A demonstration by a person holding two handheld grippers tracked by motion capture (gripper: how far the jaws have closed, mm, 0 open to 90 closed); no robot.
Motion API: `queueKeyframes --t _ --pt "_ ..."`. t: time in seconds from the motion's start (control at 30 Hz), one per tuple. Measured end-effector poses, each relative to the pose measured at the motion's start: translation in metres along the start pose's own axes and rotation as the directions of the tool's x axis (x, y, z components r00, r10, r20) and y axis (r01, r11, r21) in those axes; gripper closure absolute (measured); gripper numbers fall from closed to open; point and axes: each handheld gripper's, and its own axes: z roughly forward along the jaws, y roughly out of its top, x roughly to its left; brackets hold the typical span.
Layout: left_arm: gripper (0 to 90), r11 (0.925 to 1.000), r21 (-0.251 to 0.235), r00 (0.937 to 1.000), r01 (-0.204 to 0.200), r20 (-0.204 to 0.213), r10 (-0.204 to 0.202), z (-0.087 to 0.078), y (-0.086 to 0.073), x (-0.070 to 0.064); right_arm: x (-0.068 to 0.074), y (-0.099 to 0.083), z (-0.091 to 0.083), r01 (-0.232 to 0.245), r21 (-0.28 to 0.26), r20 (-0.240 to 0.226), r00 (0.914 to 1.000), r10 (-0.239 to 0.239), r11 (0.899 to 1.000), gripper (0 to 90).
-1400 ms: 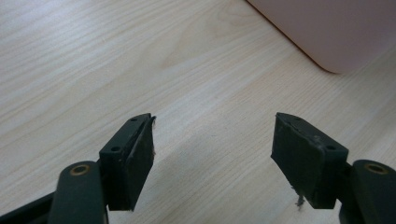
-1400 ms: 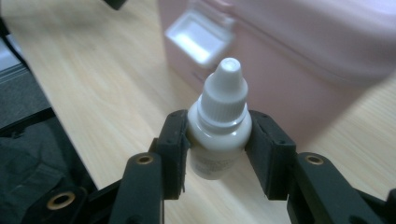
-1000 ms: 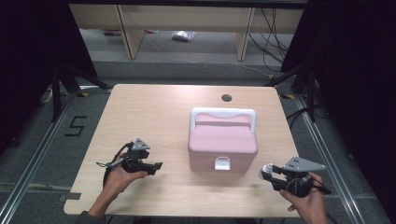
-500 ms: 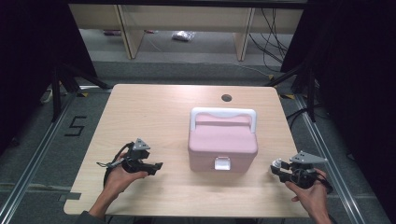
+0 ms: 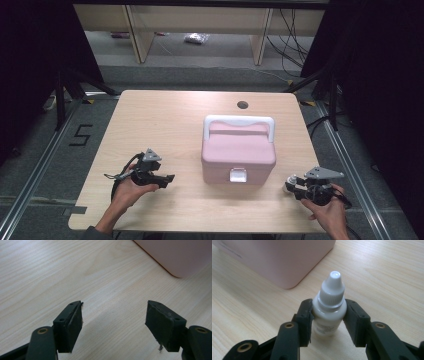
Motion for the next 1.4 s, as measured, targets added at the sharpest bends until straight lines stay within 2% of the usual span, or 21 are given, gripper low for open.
queueKeyframes --t 0.03,0.07,0.1,0.17,0.23,0.27,0.3,0.33,0.5,0.53,0.57,0.6,0.63,0.67,0.7,0.77,0.8,0.93,1.0,1.23,1.4 --pt "29.1 1.0 -0.001 1.0 0.0 0.003 0.0 0.0 0.0 0.0 0.0 0.0 0.0 0.002 0.002 0.0 1.0 -0.002 1.0 60.5" --pt "29.1 1.0 -0.002 1.0 0.001 0.003 -0.001 0.0 0.0 0.0 0.0 -0.001 0.0 0.015 -0.003 0.026 0.9996 -0.015 1.0 60.4" --pt "29.1 1.0 -0.001 1.0 0.0 -0.003 0.0 0.0 0.0 0.0 0.001 -0.002 0.001 0.037 -0.004 0.022 0.9991 -0.037 0.999 60.5" --pt "29.1 1.0 -0.002 1.0 0.001 -0.008 -0.001 0.0 0.0 0.0 0.003 -0.003 0.002 0.029 -0.003 0.017 0.9994 -0.029 1.0 60.4" --pt "29.1 1.0 -0.002 1.0 0.001 -0.008 -0.001 0.0 0.0 0.0 0.003 -0.004 0.0 0.061 0.002 0.037 0.9975 -0.061 0.998 60.4" --pt "29.1 1.0 -0.003 1.0 0.0 0.002 0.0 0.0 0.0 0.001 0.003 -0.005 0.002 0.058 -0.011 0.019 0.9982 -0.057 0.998 60.4" --pt "29.1 1.0 -0.005 1.0 -0.001 0.003 0.001 0.0 0.0 0.001 0.005 -0.005 0.0 0.04 0.005 0.026 0.9989 -0.04 0.999 60.4" --pt "29.1 1.0 -0.007 1.0 0.0 0.004 0.0 0.0 0.0 0.001 0.005 -0.006 0.0 0.059 0.006 0.036 0.9976 -0.059 0.998 60.4" --pt "29.1 1.0 -0.002 1.0 -0.001 0.005 0.001 0.0 0.0 0.0 0.007 -0.006 0.001 0.036 0.005 0.023 0.9991 -0.036 0.999 59.7" --pt "29.1 1.0 -0.004 1.0 0.0 0.004 0.0 0.0 0.0 0.0 0.007 -0.006 0.0 0.033 0.002 0.02 0.9993 -0.033 0.999 56.6" --pt "29.1 1.0 -0.005 1.0 0.001 0.004 -0.001 0.0 0.001 0.0 0.008 -0.006 -0.001 0.005 0.0 0.018 0.9998 -0.005 1.0 52.4" --pt "29.1 1.0 -0.006 1.0 0.001 0.005 -0.001 0.0 0.001 0.0 0.005 -0.005 -0.001 0.024 -0.025 0.015 0.9996 -0.023 0.999 50.4" --pt "29.1 0.9999 -0.013 1.0 0.004 0.003 -0.004 0.0 0.001 0.0 0.007 -0.006 -0.004 -0.007 -0.021 0.017 0.9998 0.007 1.0 47.4" --pt "29.1 1.0 -0.003 1.0 -0.004 0.003 0.004 -0.002 0.002 0.0 0.005 -0.005 -0.005 0.009 -0.034 0.021 0.9997 -0.009 0.999 44.3" --pt "29.1 0.9999 -0.016 1.0 0.0 0.004 0.0 -0.002 0.003 0.0 0.005 -0.006 -0.005 -0.011 -0.048 0.01 0.9999 0.011 0.999 42.5" --pt "29.0 1.0 0.003 0.9997 -0.007 0.024 0.007 -0.004 0.006 0.0 0.004 -0.005 -0.009 -0.002 -0.065 0.029 0.9996 0.004 0.998 39.4" --pt "28.9 0.9999 -0.015 0.9999 -0.007 0.01 0.007 -0.004 0.006 -0.001 0.004 -0.005 -0.01 -0.005 -0.077 0.019 0.9998 0.007 0.997 38.3" --pt "27.8 0.9997 -0.017 0.9992 -0.018 0.034 0.019 -0.01 0.013 -0.002 0.006 -0.003 -0.014 0.001 -0.1 0.011 0.9999 0.0 0.995 36.5" --pt "27.3 0.9993 -0.026 0.9982 -0.029 0.052 0.03 -0.016 0.019 -0.003 0.007 -0.001 -0.017 0.006 -0.131 0.006 1.0 -0.006 0.991 35.4" --pt "26.6 0.9985 -0.034 0.996 -0.043 0.077 0.046 -0.028 0.033 -0.002 0.008 0.0 -0.021 0.004 -0.177 0.004 1.0 -0.004 0.984 34.6" --pt "24.8 0.9967 -0.014 0.9905 -0.08 0.112 0.081 -0.032 0.048 -0.005 0.008 0.001 -0.021 0.003 -0.173 0.002 1.0 -0.003 0.985 33.3"
